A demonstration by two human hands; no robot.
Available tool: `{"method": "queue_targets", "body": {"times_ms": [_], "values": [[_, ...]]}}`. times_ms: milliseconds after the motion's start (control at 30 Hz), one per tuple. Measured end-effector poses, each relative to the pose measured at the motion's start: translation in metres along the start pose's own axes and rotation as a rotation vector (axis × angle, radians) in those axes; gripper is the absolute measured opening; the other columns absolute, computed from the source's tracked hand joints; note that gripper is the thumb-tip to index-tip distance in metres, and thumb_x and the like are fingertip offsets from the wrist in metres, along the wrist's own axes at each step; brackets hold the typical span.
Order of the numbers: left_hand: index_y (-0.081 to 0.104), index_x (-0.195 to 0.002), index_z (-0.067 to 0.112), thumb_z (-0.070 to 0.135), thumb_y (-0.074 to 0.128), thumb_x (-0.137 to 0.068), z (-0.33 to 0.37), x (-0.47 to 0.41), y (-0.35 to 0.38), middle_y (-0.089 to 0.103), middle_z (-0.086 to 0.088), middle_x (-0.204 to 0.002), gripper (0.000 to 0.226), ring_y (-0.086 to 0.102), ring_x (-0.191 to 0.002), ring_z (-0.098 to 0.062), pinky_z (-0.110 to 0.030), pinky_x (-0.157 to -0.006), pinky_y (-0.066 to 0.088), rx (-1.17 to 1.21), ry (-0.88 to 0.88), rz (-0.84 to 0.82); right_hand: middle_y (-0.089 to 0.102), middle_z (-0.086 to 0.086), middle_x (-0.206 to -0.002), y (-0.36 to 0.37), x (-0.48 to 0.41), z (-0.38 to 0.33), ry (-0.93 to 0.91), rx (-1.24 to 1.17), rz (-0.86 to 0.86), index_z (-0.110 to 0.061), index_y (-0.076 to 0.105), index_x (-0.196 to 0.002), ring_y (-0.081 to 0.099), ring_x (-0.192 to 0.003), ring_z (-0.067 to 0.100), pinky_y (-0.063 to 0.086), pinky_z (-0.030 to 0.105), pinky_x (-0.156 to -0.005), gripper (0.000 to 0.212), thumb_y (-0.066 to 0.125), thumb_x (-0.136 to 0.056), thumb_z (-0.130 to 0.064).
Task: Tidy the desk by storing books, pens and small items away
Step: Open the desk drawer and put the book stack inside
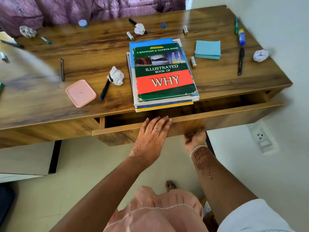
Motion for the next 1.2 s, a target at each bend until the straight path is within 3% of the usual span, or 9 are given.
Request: {"method": "queue_targets", "body": {"times_ms": [133, 333, 400, 500, 633, 767, 933, 1033, 1200], "values": [[0.013, -0.154, 0.021, 0.005, 0.051, -0.091, 0.014, 0.010, -0.003, 0.024, -0.002, -0.158, 0.076, 0.027, -0.142, -0.023, -0.039, -0.119, 0.014, 0.048, 0.031, -0.054, 0.054, 0.012, -0.138, -0.026, 0.017, 0.006, 0.006, 0.005, 0.010, -0.018, 0.043, -0.143, 0.055, -0.122, 0.031, 0.042, 0.045, -0.107, 0.054, 0.031, -0.101, -0.050], [0.016, -0.153, 0.027, 0.004, 0.048, -0.094, 0.029, 0.037, -0.010, 0.027, 0.000, -0.156, 0.072, 0.030, -0.140, -0.021, -0.036, -0.114, 0.027, 0.124, 0.015, -0.042, 0.057, 0.009, -0.135, -0.063, 0.046, 0.006, 0.010, 0.125, 0.132, -0.016, 0.049, -0.136, 0.057, -0.113, 0.027, 0.045, 0.034, -0.096, 0.051, 0.033, -0.100, -0.048], [0.020, -0.153, 0.028, 0.002, 0.049, -0.093, 0.030, 0.042, -0.010, 0.030, 0.001, -0.154, 0.072, 0.033, -0.138, -0.021, -0.035, -0.112, 0.030, 0.157, -0.012, -0.039, 0.056, 0.013, -0.135, -0.075, 0.064, -0.006, -0.094, 0.247, 0.263, -0.008, 0.048, -0.134, 0.056, -0.114, 0.031, 0.043, 0.036, -0.093, 0.049, 0.035, -0.101, -0.041], [0.025, -0.151, 0.030, 0.001, 0.053, -0.092, 0.035, 0.051, -0.011, 0.035, 0.003, -0.152, 0.071, 0.036, -0.136, -0.019, -0.035, -0.111, 0.033, 0.214, -0.034, -0.037, 0.050, 0.022, -0.135, -0.087, 0.115, -0.048, -0.498, 0.373, 0.469, 0.002, 0.041, -0.136, 0.053, -0.120, 0.040, 0.044, 0.042, -0.099, 0.047, 0.041, -0.101, -0.029], [0.032, -0.149, 0.030, -0.002, 0.051, -0.092, 0.044, 0.063, -0.017, 0.041, 0.005, -0.149, 0.068, 0.040, -0.134, -0.017, -0.032, -0.109, 0.035, 0.291, -0.031, -0.012, 0.027, 0.019, -0.152, -0.059, 0.175, -0.083, -1.001, 0.744, 0.320, 0.001, 0.025, -0.147, 0.027, -0.141, 0.036, 0.026, 0.043, -0.116, 0.057, 0.045, -0.099, -0.025], [0.041, -0.145, 0.028, -0.005, 0.052, -0.091, 0.046, 0.069, -0.019, 0.046, 0.006, -0.146, 0.065, 0.046, -0.131, -0.014, -0.028, -0.108, 0.041, 0.366, -0.059, 0.006, 0.019, 0.013, -0.158, -0.031, 0.195, -0.078, -1.196, 1.330, 0.213, -0.008, 0.048, -0.136, 0.004, -0.147, 0.036, 0.014, 0.049, -0.117, 0.045, 0.049, -0.097, -0.029], [0.049, -0.140, 0.028, -0.001, 0.051, -0.094, 0.051, 0.075, -0.023, 0.055, 0.007, -0.138, 0.054, 0.052, -0.125, -0.013, -0.029, -0.104, 0.046, 0.414, -0.084, 0.010, 0.048, 0.007, -0.143, -0.018, 0.203, -0.057, -1.310, 1.729, -0.030, -0.017, 0.063, -0.115, 0.025, -0.144, 0.026, 0.007, 0.048, -0.118, 0.033, 0.039, -0.099, -0.032], [0.051, -0.138, 0.027, 0.002, 0.053, -0.094, 0.051, 0.078, -0.025, 0.057, 0.006, -0.134, 0.051, 0.054, -0.122, -0.014, -0.031, -0.101, 0.049, 0.450, -0.129, -0.014, 0.060, 0.005, -0.127, -0.019, 0.208, -0.060, -1.296, 1.759, -0.061, -0.017, 0.065, -0.110, 0.039, -0.135, 0.025, 0.011, 0.049, -0.118, 0.030, 0.042, -0.098, -0.032], [0.056, -0.134, 0.030, 0.011, 0.053, -0.097, 0.051, 0.085, -0.023, 0.062, 0.006, -0.124, 0.042, 0.059, -0.109, -0.015, -0.032, -0.092, 0.054, 0.506, -0.227, -0.042, 0.062, 0.002, -0.120, -0.024, 0.215, -0.061, -1.279, 1.769, -0.102, -0.018, 0.065, -0.109, 0.043, -0.129, 0.024, 0.014, 0.049, -0.118, 0.030, 0.042, -0.099, -0.034]]}}
Point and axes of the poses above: each hand's wrist, its own x-axis away from the middle knuckle, its own y-axis out of the palm, z = x × y, the point moved 10 cm from there along -x, towards the middle knuckle
